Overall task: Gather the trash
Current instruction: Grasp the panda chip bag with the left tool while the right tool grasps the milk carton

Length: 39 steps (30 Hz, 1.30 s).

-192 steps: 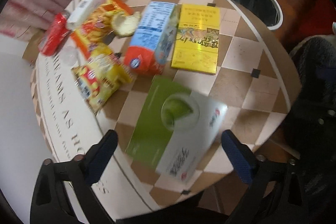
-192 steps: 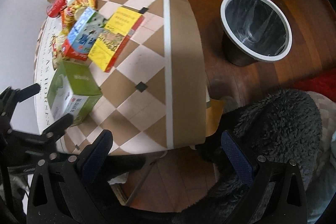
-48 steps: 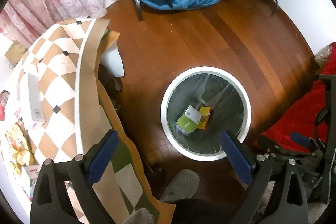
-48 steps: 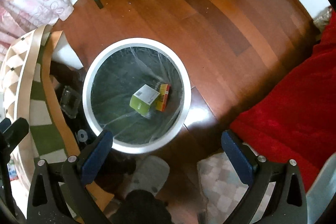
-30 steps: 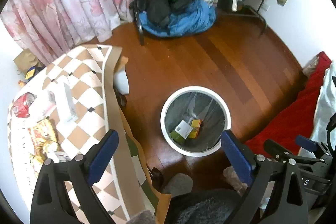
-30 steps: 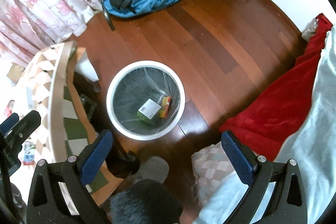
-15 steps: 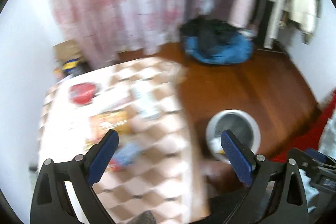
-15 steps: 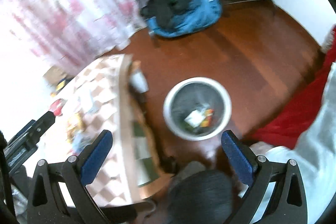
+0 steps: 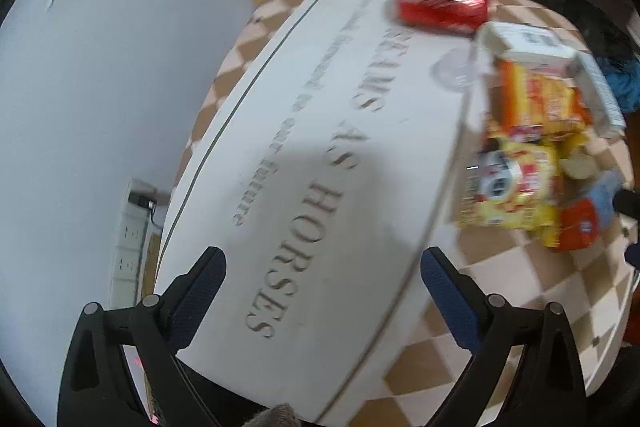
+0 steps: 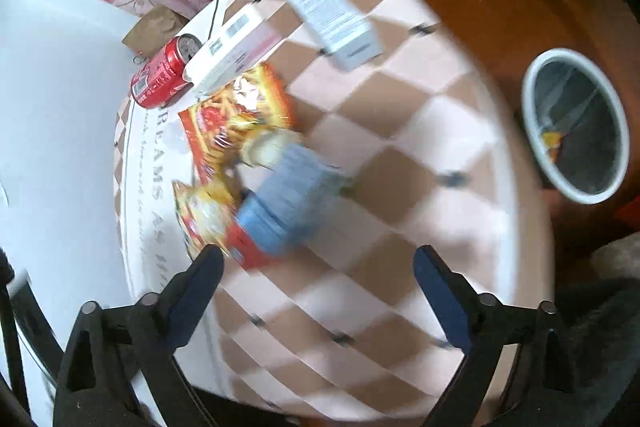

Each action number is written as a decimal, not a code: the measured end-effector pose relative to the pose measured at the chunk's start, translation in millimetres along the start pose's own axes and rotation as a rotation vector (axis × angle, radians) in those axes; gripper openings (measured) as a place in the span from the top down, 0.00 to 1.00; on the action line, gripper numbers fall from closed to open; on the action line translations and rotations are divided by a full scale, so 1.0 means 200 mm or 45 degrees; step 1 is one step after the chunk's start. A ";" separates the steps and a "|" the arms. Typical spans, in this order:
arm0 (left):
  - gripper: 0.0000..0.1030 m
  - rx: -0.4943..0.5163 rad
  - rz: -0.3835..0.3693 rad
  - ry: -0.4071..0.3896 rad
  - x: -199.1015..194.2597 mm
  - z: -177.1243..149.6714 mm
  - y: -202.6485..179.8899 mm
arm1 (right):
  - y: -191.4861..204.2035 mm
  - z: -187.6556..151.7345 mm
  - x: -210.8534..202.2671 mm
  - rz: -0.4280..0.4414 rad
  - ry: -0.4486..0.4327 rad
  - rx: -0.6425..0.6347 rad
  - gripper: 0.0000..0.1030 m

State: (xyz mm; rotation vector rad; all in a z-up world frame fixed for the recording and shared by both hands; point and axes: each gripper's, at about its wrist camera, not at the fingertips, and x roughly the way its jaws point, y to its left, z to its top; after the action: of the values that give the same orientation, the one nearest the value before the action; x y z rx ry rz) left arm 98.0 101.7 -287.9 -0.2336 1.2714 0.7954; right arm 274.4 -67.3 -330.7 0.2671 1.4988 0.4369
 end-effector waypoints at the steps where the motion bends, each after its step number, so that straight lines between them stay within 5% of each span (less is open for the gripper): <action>1: 0.03 -0.013 -0.007 0.006 0.02 0.00 0.02 | 0.03 0.02 0.04 -0.001 0.001 0.016 0.14; 2: 0.03 -0.022 -0.013 0.010 0.03 0.00 0.03 | 0.06 0.03 0.08 -0.016 0.007 0.010 0.16; 4: 0.03 -0.030 -0.042 0.015 0.04 0.02 0.04 | 0.10 0.04 0.15 -0.073 0.035 -0.016 0.37; 10: 0.03 -0.007 -0.218 0.020 0.03 0.10 -0.07 | 0.10 0.06 0.09 -0.125 0.050 -0.163 0.53; 14: 0.04 0.051 -0.340 0.023 -0.01 0.15 -0.20 | 0.02 0.07 -0.03 -0.260 0.089 -0.353 0.59; 16: 0.03 0.112 -0.397 0.052 0.01 0.18 -0.30 | -0.03 0.09 -0.05 -0.322 0.117 -0.394 0.60; 23: 0.04 0.176 -0.505 0.163 0.15 0.24 -0.54 | -0.14 0.12 0.02 -0.269 0.137 -0.325 0.56; 24: 0.07 0.176 -0.516 0.160 0.16 0.25 -0.55 | -0.14 0.11 0.03 -0.262 0.132 -0.317 0.56; 26: 0.29 0.174 -0.540 0.157 0.16 0.25 -0.57 | -0.16 0.11 0.03 -0.254 0.111 -0.302 0.57; 28: 0.33 0.177 -0.530 0.138 0.14 0.25 -0.57 | -0.16 0.09 0.03 -0.249 0.093 -0.302 0.58; 31: 0.52 0.189 -0.518 0.109 0.11 0.23 -0.57 | -0.17 0.07 0.01 -0.225 0.086 -0.305 0.59; 39: 0.53 0.189 -0.436 -0.017 -0.08 0.17 -0.49 | -0.12 0.02 -0.13 -0.175 -0.016 -0.334 0.60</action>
State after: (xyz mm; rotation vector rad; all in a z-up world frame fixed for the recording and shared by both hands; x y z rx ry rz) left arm 185.5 44.2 -289.3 -0.3155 1.2296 0.4080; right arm 281.6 -100.3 -317.1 -0.0397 1.4201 0.5144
